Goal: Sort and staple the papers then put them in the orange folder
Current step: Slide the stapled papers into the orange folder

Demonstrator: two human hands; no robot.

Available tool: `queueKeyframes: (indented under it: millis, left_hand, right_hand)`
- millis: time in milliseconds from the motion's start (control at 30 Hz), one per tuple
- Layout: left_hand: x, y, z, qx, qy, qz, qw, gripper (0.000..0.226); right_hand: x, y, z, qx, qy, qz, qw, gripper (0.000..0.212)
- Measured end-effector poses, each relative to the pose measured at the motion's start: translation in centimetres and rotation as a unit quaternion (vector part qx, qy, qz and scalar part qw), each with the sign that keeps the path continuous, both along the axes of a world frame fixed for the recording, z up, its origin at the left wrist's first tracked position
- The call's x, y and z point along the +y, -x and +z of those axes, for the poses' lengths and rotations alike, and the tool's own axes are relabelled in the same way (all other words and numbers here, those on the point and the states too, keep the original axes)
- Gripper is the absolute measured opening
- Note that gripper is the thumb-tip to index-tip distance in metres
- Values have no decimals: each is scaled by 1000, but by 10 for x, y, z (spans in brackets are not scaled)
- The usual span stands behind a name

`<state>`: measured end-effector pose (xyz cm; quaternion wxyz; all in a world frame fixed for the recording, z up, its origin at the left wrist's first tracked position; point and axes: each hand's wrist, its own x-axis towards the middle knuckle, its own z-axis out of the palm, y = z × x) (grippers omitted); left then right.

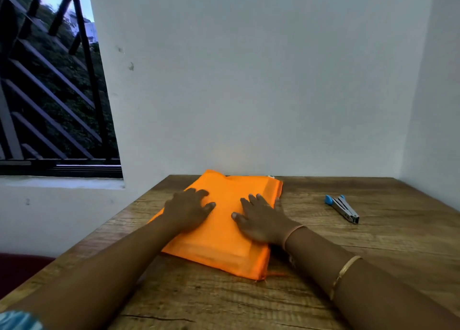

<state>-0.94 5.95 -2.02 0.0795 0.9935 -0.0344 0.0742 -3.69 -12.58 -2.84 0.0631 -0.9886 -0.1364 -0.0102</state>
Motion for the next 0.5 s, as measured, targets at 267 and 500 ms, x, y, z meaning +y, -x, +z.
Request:
queueKeyframes:
  millis: [267,500]
  left_hand:
    - [-13,-6,-5,67,3,79,995,69]
    - [-56,-9,3,107,-9,93,990,95]
  right_hand:
    - [-24,-15,6,147,33,-40,988,83]
    - [-59,-27,11,140,76,-83,984,78]
